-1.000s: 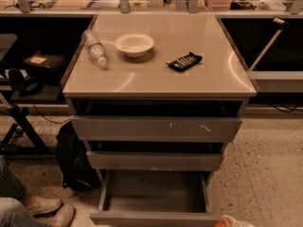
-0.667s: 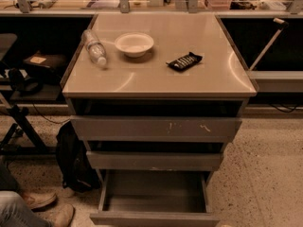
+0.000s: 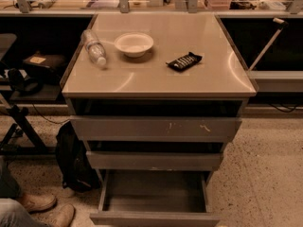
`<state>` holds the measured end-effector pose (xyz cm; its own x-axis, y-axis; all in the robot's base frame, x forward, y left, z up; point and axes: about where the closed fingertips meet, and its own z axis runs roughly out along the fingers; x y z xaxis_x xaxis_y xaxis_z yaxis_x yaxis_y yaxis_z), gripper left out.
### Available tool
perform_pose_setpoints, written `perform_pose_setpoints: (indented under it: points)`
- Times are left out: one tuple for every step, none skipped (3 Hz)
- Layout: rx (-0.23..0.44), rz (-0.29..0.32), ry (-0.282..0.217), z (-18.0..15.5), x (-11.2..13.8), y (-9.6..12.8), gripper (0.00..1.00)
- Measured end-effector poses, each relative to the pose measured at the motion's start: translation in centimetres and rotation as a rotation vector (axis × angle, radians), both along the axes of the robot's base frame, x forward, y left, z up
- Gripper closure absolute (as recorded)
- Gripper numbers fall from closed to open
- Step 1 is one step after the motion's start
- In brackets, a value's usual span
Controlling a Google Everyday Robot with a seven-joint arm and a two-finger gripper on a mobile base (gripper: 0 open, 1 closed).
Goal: Place apple into bottom drawer
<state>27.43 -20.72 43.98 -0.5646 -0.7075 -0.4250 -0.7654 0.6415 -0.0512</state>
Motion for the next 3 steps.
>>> perform_pose_setpoints:
  points:
    - [0.050,0.048,-0.032,-1.8,5.1,2.6,1.00]
    - [0.095,0.068,-0.092,-3.0,14.1,6.3,1.00]
    - [0.110,0.086,-0.143,-2.0,18.3,8.3,1.00]
